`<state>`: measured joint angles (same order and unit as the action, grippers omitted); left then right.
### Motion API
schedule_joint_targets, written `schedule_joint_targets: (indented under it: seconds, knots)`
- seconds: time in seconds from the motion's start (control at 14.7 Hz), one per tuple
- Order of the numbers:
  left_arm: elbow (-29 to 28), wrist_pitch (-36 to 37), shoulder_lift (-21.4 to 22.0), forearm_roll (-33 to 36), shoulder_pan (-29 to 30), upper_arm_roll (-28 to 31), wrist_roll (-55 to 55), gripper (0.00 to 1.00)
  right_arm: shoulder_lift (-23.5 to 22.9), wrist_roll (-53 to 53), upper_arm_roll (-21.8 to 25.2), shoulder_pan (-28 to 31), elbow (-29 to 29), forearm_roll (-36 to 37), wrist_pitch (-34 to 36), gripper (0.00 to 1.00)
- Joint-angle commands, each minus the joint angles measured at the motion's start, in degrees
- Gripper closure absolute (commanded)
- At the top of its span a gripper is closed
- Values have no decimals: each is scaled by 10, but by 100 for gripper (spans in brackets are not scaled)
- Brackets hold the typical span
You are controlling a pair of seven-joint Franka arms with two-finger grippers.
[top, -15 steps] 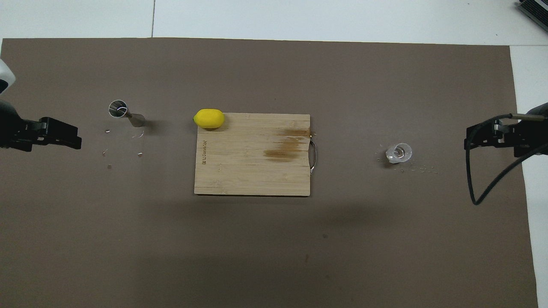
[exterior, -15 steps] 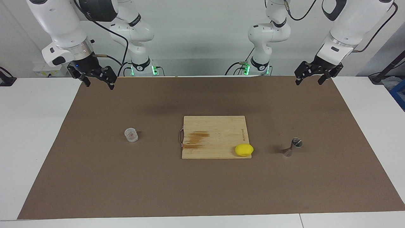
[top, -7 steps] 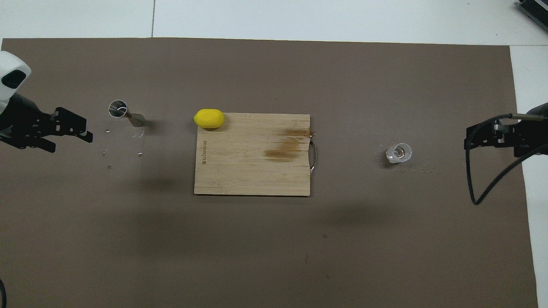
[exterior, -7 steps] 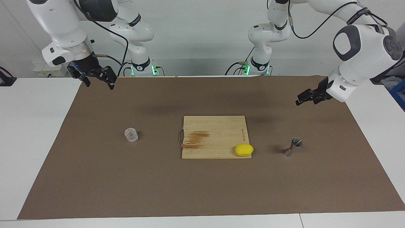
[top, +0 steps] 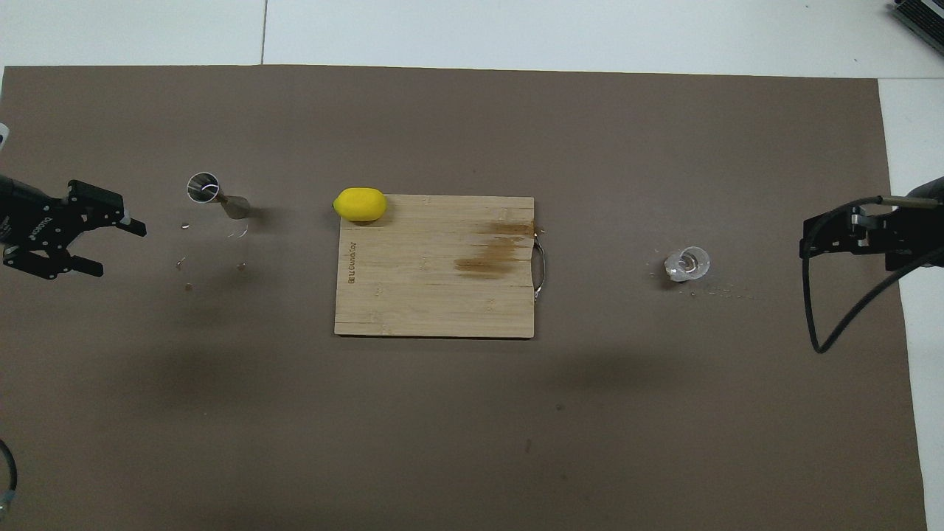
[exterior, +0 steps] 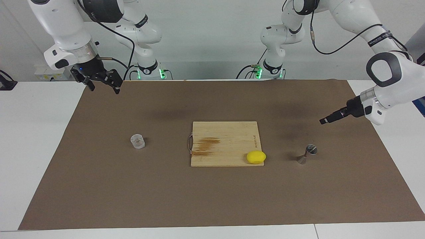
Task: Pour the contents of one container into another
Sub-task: 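Move the left gripper toward the small metal cup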
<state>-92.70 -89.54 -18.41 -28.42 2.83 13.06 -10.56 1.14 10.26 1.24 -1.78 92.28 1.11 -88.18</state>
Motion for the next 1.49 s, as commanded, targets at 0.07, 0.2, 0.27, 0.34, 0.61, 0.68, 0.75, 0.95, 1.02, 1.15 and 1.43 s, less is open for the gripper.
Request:
schedule_joint_targets:
  seconds: [0.07, 0.2, 0.27, 0.34, 0.61, 0.68, 0.75, 0.95, 1.02, 1.15, 1.43]
  knots:
    - [-55, -36, -14, -107, 0, 41, -103, 0, 13, -11, -3, 9, 16, -12, -8, 0]
    - [-80, -65, -15, -157, 2, 43, -194, 0, 13, -11, -3, 9, 16, -12, -8, 0]
    - [-99, -85, -14, -186, 8, 43, -241, 0, 13, -11, -3, 9, 16, -12, -8, 0]
    - [-109, -98, -13, -202, 11, 43, -271, 0, 13, -11, -3, 9, 16, -12, -7, 0]
    - [-159, -124, -8, -304, 23, 41, -351, 0, 13, -11, -3, 9, 16, -12, -7, 0]
    - [-171, -122, -6, -330, 23, 41, -351, 0, 13, -11, -3, 9, 16, -12, -7, 0]
    - [-179, -120, -4, -346, 22, 39, -351, 0, 13, -11, -3, 9, 16, -12, -7, 0]
    - [-203, -122, 1, -416, 18, 36, -356, 0, 13, -11, -3, 9, 16, -12, -7, 0]
    - [-210, -124, 2, -433, 16, 36, -361, 0, 13, -11, -3, 9, 16, -12, -7, 0]
    - [-221, -127, 5, -451, 16, 35, -371, 0, 13, -11, -3, 9, 16, -12, -7, 0]
    - [-230, -124, -4, -487, 13, 33, -373, 0, 13, -11, -3, 9, 16, -12, -7, 0]
